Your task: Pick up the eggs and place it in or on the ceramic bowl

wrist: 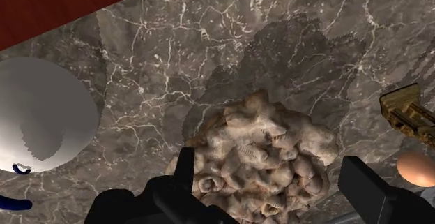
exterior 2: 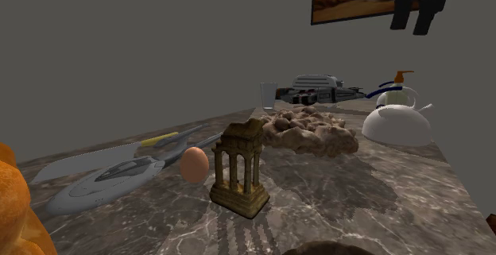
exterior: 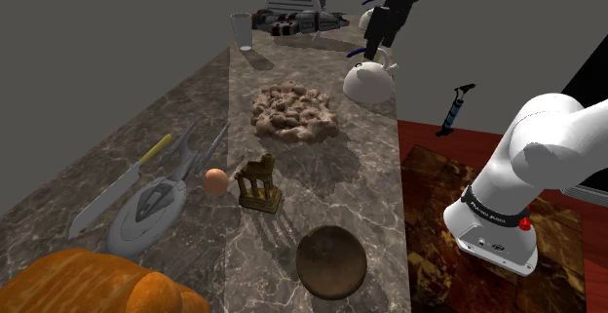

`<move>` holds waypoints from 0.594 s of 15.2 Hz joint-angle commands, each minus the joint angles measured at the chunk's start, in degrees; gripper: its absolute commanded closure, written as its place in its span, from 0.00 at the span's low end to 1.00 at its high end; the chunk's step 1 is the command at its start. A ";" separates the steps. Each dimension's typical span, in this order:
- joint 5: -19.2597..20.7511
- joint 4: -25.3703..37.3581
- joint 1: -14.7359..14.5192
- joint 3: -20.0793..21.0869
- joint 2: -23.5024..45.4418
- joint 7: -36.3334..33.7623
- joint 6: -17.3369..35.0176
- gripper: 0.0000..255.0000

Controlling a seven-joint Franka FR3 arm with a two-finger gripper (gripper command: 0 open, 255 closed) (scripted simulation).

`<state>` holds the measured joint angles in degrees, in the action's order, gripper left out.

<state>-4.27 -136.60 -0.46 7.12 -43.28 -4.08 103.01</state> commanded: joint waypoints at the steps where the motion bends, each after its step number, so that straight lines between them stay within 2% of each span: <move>1: -1.32 -1.51 -0.74 2.38 1.32 -2.46 3.63 0.00; 9: -4.11 -3.21 -2.32 11.15 10.29 -11.05 17.37 0.00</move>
<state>-8.10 -139.44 -2.59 17.09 -34.05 -13.91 118.44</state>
